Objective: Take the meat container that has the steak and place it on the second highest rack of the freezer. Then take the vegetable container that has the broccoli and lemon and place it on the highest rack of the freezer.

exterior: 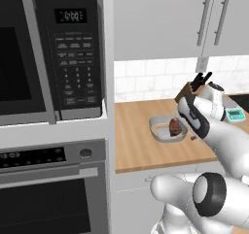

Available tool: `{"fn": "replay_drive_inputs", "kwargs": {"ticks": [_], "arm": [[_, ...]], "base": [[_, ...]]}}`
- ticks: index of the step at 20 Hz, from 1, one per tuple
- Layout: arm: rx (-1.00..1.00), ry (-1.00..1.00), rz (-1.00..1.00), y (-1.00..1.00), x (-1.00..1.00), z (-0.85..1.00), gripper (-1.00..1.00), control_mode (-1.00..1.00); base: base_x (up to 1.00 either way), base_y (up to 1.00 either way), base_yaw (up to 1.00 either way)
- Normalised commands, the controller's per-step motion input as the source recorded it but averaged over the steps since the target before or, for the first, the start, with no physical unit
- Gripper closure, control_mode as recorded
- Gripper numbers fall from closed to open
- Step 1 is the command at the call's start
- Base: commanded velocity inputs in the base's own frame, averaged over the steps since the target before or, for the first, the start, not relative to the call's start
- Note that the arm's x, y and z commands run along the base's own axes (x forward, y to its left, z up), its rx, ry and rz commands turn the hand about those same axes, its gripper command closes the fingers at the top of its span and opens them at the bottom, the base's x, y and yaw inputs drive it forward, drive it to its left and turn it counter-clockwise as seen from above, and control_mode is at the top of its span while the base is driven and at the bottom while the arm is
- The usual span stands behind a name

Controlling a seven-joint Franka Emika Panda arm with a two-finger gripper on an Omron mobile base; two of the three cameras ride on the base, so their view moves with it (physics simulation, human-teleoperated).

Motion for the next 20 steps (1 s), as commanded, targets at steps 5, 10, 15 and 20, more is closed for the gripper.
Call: {"fn": "replay_drive_inputs", "kwargs": {"ticks": [5, 10, 15, 20], "arm": [[0.00, 0.05, -0.04, 0.00, 0.18, -0.32, -1.00, -1.00], [-0.05, 0.07, -0.05, 0.15, 0.12, -0.60, -1.00, -1.00], [-0.05, 0.06, -0.08, 0.23, 0.14, -0.50, -1.00, -1.00], [0.00, 0.00, -0.09, 0.11, 0.39, -0.09, -1.00, -1.00]], "base": [[0.00, 0.00, 0.00], [0.00, 0.00, 0.00], [0.00, 0.00, 0.00], [0.00, 0.00, 0.00]]}}
